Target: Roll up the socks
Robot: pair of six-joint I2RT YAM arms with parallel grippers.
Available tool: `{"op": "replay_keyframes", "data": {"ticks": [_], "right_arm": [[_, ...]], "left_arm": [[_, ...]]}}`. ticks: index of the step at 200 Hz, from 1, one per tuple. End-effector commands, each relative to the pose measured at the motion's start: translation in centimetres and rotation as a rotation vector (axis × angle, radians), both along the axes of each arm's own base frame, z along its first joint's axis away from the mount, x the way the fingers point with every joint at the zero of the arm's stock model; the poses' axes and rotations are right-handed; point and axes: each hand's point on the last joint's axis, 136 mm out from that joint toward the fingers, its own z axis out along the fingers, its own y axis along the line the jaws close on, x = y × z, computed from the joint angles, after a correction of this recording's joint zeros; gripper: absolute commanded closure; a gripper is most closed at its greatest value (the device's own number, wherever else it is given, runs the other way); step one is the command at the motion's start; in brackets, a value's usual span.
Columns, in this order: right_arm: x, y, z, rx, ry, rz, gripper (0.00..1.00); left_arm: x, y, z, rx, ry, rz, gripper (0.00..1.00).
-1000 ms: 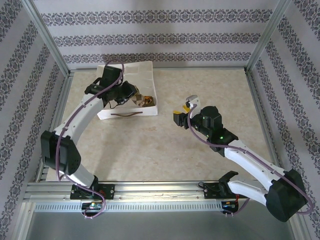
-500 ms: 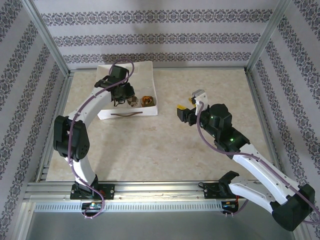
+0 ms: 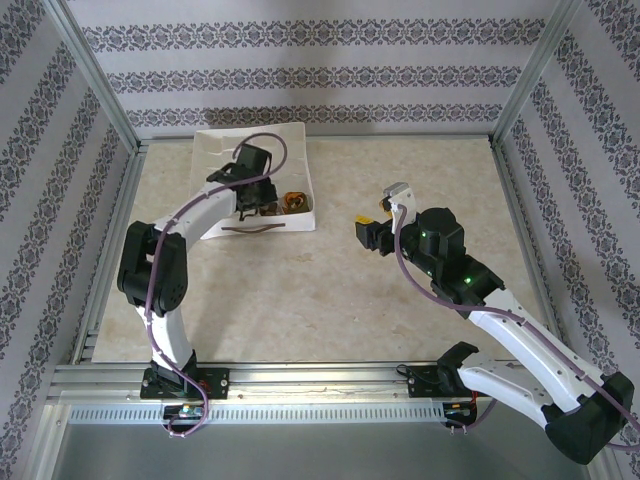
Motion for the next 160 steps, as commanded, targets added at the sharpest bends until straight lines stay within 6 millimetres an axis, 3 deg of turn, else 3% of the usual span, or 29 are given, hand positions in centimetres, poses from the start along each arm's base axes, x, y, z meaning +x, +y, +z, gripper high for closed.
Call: {"op": "replay_keyframes", "data": {"ticks": [1,52,90,105,134,160], "right_arm": [[-0.3,-0.2,1.4,0.0,-0.033,-0.006,0.36],[-0.2,-0.1,0.8,-0.003,-0.018,-0.006,0.35],[-0.1,0.1,0.2,-0.015,-0.005,0.002,0.34],[0.1,0.1,0.1,-0.021,-0.001,0.0,0.33],[0.3,0.1,0.5,-0.017,-0.009,0.0,0.31],[0.5,-0.2,0.6,-0.014,-0.004,-0.007,0.31]], "left_arm": [[0.0,0.1,1.3,0.054,-0.108,-0.012,1.0],[-1.1,0.1,1.1,0.072,-0.186,-0.021,1.0],[-2.0,-0.3,2.1,0.044,-0.148,-0.036,0.55],[-2.6,-0.2,2.9,0.022,-0.127,-0.017,0.43],[-3.9,-0.3,5.0,-0.044,-0.117,0.015,0.31],[-5.0,0.2,5.9,-0.068,-0.074,0.043,0.31]]}}
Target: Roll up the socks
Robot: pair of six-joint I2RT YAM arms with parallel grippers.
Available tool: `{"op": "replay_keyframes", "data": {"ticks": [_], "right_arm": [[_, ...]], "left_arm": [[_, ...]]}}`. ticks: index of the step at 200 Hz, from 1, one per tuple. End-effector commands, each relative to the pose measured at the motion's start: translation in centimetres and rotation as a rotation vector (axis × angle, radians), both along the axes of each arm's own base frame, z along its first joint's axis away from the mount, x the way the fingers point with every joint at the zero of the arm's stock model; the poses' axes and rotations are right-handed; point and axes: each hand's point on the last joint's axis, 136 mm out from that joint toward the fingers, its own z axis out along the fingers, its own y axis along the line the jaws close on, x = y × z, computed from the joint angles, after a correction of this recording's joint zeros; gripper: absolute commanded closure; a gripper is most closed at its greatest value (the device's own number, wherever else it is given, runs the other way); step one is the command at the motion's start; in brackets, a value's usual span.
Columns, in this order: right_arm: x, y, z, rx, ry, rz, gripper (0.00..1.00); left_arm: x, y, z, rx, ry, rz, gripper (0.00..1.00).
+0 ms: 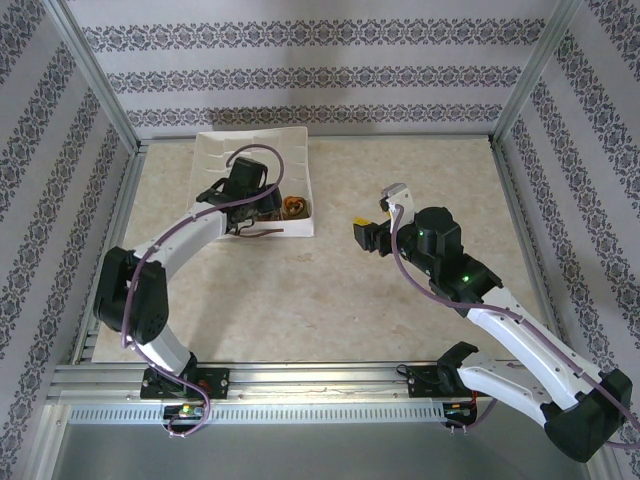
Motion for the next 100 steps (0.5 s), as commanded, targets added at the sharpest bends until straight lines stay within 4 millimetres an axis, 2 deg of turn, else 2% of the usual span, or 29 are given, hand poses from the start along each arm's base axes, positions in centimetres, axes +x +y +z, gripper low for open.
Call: {"op": "replay_keyframes", "data": {"ticks": [1,17,30,37,42,45,47,48,50,51,54,63,76,100], "right_arm": [[0.3,-0.2,1.3,0.001,-0.026,-0.005,0.31],[0.5,-1.0,1.0,-0.011,-0.018,-0.043,0.31],[1.0,-2.8,0.4,-0.032,0.003,-0.133,0.29],[1.4,-4.5,-0.2,-0.051,0.03,-0.221,0.22],[1.6,-6.3,-0.7,-0.068,0.057,-0.313,0.05],[1.7,-7.4,-1.0,-0.08,0.075,-0.364,0.02],[1.8,-8.2,-1.4,-0.088,0.092,-0.4,0.02],[1.7,-8.6,-1.5,-0.093,0.1,-0.417,0.02],[1.7,-9.4,-1.9,-0.101,0.119,-0.451,0.02],[1.7,-9.8,-2.0,-0.109,0.128,-0.466,0.02],[1.6,-10.9,-2.6,-0.113,0.161,-0.516,0.02],[0.9,-13.8,-4.0,-0.113,0.248,-0.626,0.02],[-0.2,-16.2,-5.5,-0.098,0.3,-0.696,0.02],[-2.4,-18.1,-6.2,-0.119,0.239,-0.729,0.02]], "left_arm": [[-1.5,0.1,2.0,-0.048,0.043,0.031,0.31],[-2.3,0.9,2.8,-0.086,0.075,0.066,0.36],[-3.3,1.9,3.6,-0.138,0.085,0.104,0.35],[-4.0,2.3,4.0,-0.171,0.092,0.121,0.33],[-4.5,2.7,4.2,-0.192,0.098,0.13,0.31],[-4.9,2.8,4.4,-0.202,0.1,0.132,0.28],[-5.1,3.0,4.4,-0.209,0.103,0.134,0.27],[-5.2,3.0,4.5,-0.212,0.102,0.134,0.23],[-5.5,3.1,4.6,-0.219,0.103,0.136,0.08],[-5.6,3.2,4.7,-0.223,0.1,0.136,0.04],[-6.0,3.4,4.7,-0.231,0.102,0.135,0.0],[-7.1,3.9,5.0,-0.254,0.094,0.136,0.0],[-9.1,5.1,5.2,-0.253,0.075,0.15,0.0],[-13.3,9.8,4.3,-0.098,0.066,0.286,0.0]]}}
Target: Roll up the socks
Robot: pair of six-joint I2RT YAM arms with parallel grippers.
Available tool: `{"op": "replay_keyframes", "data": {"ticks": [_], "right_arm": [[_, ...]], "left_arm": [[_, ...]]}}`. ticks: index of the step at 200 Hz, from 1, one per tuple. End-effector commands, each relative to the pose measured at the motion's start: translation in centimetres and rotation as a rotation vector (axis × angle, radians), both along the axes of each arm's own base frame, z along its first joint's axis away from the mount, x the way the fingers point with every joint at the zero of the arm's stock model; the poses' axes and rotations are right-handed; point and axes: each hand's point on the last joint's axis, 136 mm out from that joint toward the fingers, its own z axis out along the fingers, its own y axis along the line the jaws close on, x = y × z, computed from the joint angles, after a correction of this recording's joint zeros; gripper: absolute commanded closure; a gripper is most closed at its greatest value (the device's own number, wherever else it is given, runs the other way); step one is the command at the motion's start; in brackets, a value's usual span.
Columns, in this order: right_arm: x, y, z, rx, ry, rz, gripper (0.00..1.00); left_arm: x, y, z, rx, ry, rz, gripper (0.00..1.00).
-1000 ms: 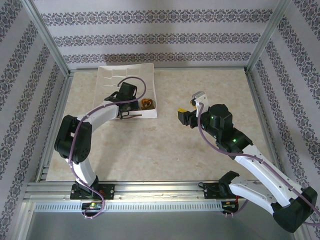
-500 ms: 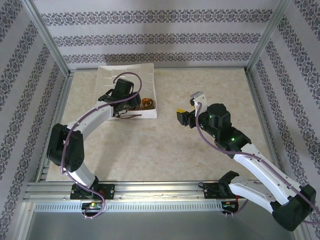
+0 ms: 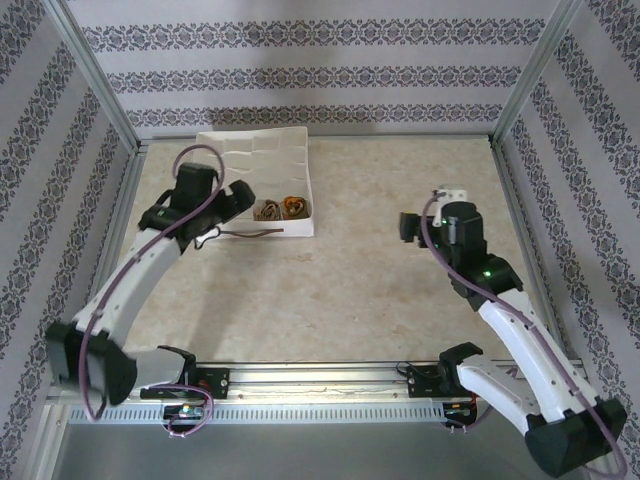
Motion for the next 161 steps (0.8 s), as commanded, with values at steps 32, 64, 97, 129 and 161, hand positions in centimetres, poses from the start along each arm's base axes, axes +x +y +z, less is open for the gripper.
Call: {"op": "replay_keyframes", "data": {"ticks": [32,64,97,129,161], "right_arm": [[-2.4,-5.9,-4.2,-0.161,-0.163,-0.241,0.02],[0.8,-4.3,-8.4,-0.268,-0.31,-0.107,0.02],[5.3,-2.4,-12.5,-0.247,-0.13,0.014,0.02],[10.5,-2.3,-12.2,-0.152,-0.194,0.034,0.02],[11.9,-4.3,-13.2,-0.079,-0.123,-0.024,0.02]], "left_arm": [[-8.5,11.5,-3.9,0.411,0.08,0.414,0.0],[-6.3,12.9,-4.9,0.642,-0.089,0.337,0.0],[-2.5,13.5,-9.0,0.833,0.017,0.149,0.01],[2.6,13.0,-12.0,0.723,-0.151,0.113,0.01],[6.4,12.5,-13.5,0.595,-0.189,0.035,0.01]]}}
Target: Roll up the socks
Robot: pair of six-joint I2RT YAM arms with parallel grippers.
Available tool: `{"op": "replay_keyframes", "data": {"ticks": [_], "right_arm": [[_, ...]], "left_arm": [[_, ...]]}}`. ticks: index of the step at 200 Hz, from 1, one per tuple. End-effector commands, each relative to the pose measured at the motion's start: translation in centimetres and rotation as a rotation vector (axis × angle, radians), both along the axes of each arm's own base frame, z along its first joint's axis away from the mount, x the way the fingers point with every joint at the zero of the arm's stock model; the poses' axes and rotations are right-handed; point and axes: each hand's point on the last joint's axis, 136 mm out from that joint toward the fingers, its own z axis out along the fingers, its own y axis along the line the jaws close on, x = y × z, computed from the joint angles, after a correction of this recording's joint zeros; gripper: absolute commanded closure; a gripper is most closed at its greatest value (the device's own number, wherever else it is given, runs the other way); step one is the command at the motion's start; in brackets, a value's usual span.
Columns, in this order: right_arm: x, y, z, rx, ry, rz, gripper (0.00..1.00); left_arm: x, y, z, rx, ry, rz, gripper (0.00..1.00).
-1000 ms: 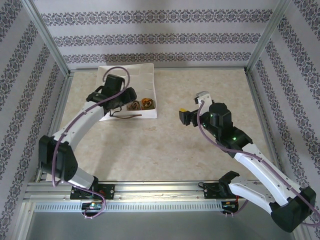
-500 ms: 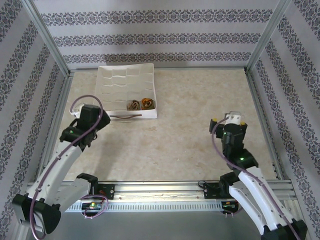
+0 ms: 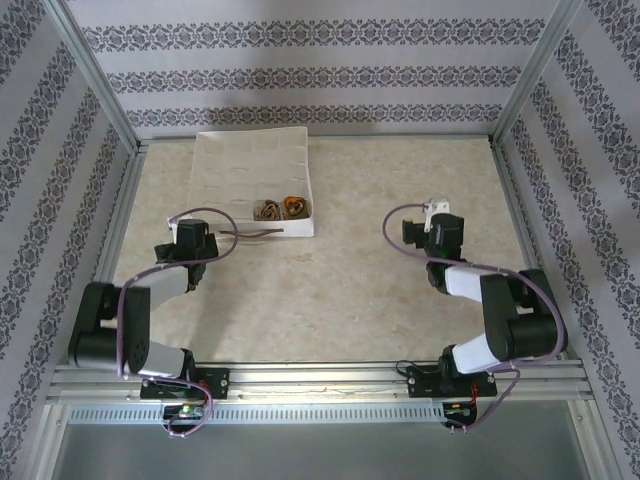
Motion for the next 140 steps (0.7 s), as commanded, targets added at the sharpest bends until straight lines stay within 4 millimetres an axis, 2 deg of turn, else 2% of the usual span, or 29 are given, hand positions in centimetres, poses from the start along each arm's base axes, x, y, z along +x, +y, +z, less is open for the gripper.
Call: {"op": "replay_keyframes", "data": {"ticks": [1,16,18,19,35,53,61,73,90,104,140], "right_arm": [[1.3,0.2,2.1,0.088,-0.083,0.019,0.02],[0.3,0.8,2.4,0.092,-0.144,0.069,0.02],[-0.1,0.9,1.9,0.092,-0.137,0.074,0.02],[0.0,0.9,2.4,0.092,-0.159,0.077,0.02],[-1.2,1.7,1.8,0.088,-0.248,0.125,0.02],[-1.4,1.6,1.6,0.046,-0.217,0.087,0.02],[-1.1,1.5,1.5,0.051,-0.21,0.083,0.02],[-0.8,1.2,1.6,0.058,-0.227,0.069,0.02],[-0.7,1.1,1.5,0.066,-0.205,0.067,0.02],[-0.8,1.1,1.6,0.064,-0.219,0.066,0.02],[-0.7,1.2,1.5,0.071,-0.211,0.072,0.02]], "left_arm": [[6.0,-1.5,3.7,-0.063,-0.206,-0.157,0.01],[6.6,-1.9,4.0,-0.036,-0.259,-0.216,0.01],[6.7,-1.8,4.2,-0.031,-0.277,-0.216,0.01],[6.7,-1.8,4.3,-0.03,-0.285,-0.218,0.01],[5.9,-2.6,4.5,-0.037,-0.322,-0.263,0.01],[4.1,-3.8,4.2,0.004,-0.451,-0.318,0.01],[3.2,-3.4,5.2,0.042,-0.557,-0.303,0.01],[2.2,-2.8,4.9,0.024,-0.551,-0.252,0.01],[3.6,-2.9,4.6,0.012,-0.508,-0.268,0.01],[5.1,-3.6,3.7,-0.03,-0.4,-0.315,0.01],[5.0,-3.6,3.9,-0.03,-0.431,-0.319,0.01]]}}
